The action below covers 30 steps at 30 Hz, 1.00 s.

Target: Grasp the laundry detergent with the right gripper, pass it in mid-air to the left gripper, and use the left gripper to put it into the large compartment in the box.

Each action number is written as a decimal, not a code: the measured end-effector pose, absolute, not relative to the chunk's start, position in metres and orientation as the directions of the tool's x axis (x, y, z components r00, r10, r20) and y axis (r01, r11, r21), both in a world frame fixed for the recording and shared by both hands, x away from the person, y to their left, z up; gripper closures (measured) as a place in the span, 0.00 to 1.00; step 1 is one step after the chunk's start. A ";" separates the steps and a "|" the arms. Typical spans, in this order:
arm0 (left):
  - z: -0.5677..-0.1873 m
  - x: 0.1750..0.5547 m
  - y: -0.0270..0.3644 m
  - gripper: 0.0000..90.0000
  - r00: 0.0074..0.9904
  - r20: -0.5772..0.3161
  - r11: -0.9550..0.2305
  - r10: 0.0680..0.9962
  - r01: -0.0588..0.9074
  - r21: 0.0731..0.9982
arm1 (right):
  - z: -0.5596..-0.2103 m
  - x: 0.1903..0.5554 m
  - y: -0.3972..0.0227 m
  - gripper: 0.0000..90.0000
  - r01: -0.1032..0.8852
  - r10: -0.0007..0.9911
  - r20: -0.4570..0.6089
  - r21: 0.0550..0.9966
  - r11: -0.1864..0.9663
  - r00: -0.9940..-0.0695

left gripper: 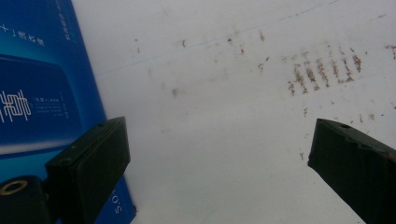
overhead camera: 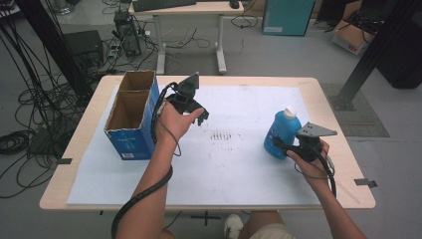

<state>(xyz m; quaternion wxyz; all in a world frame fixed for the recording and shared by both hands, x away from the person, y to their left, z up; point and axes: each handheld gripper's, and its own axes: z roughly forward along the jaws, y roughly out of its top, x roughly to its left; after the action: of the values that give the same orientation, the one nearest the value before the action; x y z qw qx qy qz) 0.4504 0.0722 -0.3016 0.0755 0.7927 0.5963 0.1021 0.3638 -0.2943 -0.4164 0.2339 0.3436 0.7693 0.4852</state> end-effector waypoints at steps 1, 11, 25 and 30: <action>-0.302 0.450 0.072 0.06 0.268 0.071 -0.278 0.961 0.929 0.243 | -0.416 0.364 -0.294 0.44 0.301 0.755 -0.027 0.907 0.293 -0.655; -0.300 0.450 0.072 0.06 0.268 0.074 -0.278 0.961 0.929 0.246 | -0.416 0.364 -0.295 0.45 0.309 0.754 -0.018 0.906 0.290 -0.656; -0.297 0.448 0.071 0.06 0.266 0.072 -0.276 0.961 0.928 0.252 | -0.415 0.365 -0.294 0.46 0.322 0.758 -0.013 0.900 0.292 -0.652; -0.296 0.448 0.072 0.06 0.264 0.073 -0.274 0.962 0.926 0.258 | -0.415 0.365 -0.294 0.46 0.322 0.757 -0.011 0.901 0.291 -0.654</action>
<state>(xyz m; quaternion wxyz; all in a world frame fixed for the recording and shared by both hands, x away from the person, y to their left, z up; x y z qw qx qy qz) 0.4477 0.0716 -0.2956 0.0819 0.7909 0.5968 0.1077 0.3649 -0.2944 -0.4150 0.2258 0.3496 0.7710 0.4819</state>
